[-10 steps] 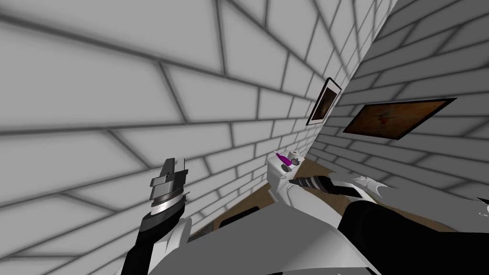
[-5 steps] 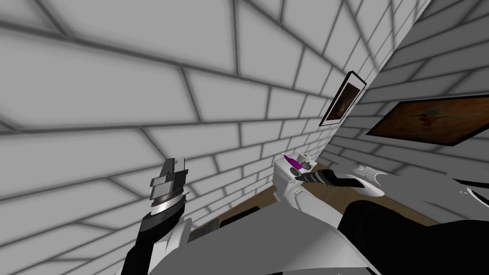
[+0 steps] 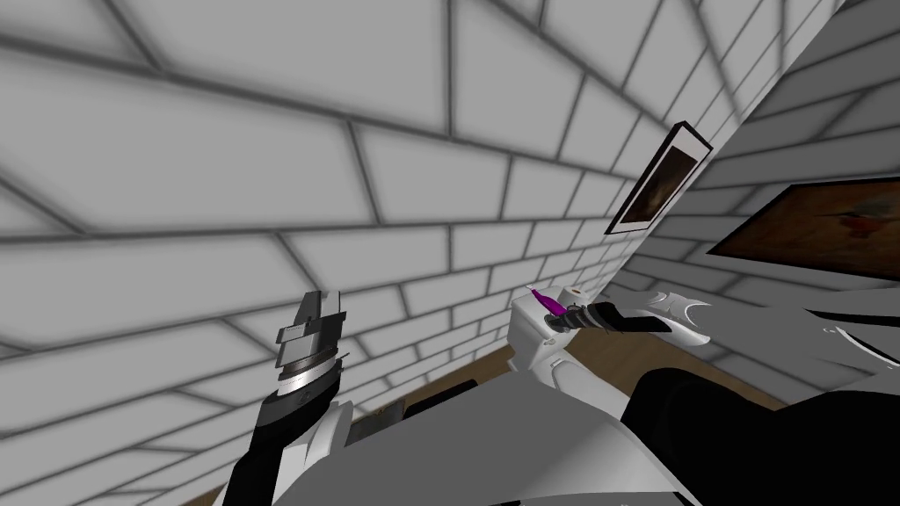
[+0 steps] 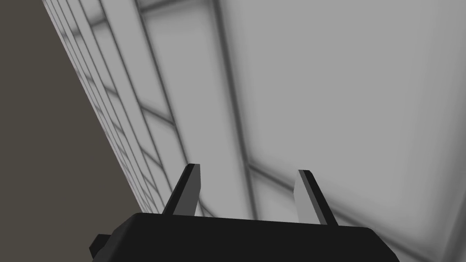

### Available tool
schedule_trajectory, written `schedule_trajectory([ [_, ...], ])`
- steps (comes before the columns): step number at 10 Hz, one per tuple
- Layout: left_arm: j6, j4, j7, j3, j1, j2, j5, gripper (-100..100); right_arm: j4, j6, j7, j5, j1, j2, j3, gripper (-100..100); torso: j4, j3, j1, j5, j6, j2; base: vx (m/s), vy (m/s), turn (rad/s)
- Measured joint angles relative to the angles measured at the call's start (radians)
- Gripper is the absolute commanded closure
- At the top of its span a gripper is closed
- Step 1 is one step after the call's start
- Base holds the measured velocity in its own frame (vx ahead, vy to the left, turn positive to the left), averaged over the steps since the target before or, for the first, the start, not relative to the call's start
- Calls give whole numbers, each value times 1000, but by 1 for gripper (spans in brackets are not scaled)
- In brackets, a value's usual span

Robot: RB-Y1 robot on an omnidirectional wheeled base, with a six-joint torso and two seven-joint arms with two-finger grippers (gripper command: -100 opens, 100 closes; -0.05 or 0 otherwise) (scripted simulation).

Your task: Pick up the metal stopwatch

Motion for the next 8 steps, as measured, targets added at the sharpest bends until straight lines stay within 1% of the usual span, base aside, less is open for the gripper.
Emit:
schedule_trajectory([
  [1, 0, 0, 0, 0, 0, 0, 0, 0, 0, 0, 0, 0, 0, 0, 0, -100, 0, 0, 0, 0, 0, 1, 28, -2, 72],
  [3, 0, 0, 0, 0, 0, 0, 0, 0, 6, 10, 15, 3, 4, 30, 5, -100, 0, -1, -1, 0, 0, -1, 47, -6, 89],
  [4, 0, 0, 0, 0, 0, 0, 0, 0, 21, 9, 17, 18, -16, 52, 22, -100, 0, -1, -1, 0, 0, -2, 21, -5, 15],
  [5, 0, 0, 0, 0, 0, 0, 0, 0, 23, 9, 17, 20, -19, 55, 24, 100, 0, 0, -1, 0, 0, -1, 0, 0, 0],
  [8, 0, 0, 0, 0, 0, 0, 0, 0, 23, 8, 17, 20, -19, 54, 23, 100, 0, 0, -1, -1, 0, 1, 0, 0, 0],
])
